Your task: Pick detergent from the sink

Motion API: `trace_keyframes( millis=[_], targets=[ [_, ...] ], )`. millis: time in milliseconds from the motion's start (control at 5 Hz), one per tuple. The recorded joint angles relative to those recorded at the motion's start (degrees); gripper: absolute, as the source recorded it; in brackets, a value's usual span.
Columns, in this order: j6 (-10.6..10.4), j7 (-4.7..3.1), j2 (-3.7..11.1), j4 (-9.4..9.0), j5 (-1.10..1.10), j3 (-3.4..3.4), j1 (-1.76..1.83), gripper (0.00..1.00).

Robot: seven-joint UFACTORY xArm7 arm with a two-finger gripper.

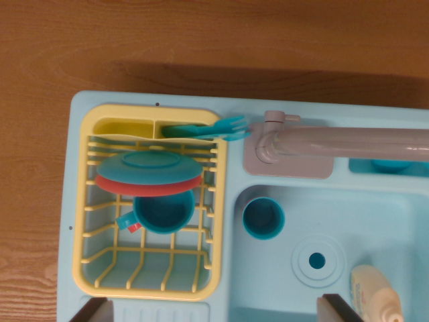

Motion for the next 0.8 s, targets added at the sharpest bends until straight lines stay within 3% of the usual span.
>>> trace_keyframes(
  millis=[800],
  targets=[
    [-1.05,-0.53,0.08,-1.01,0.09,-0.24,-0.23,0.00]
  ],
)
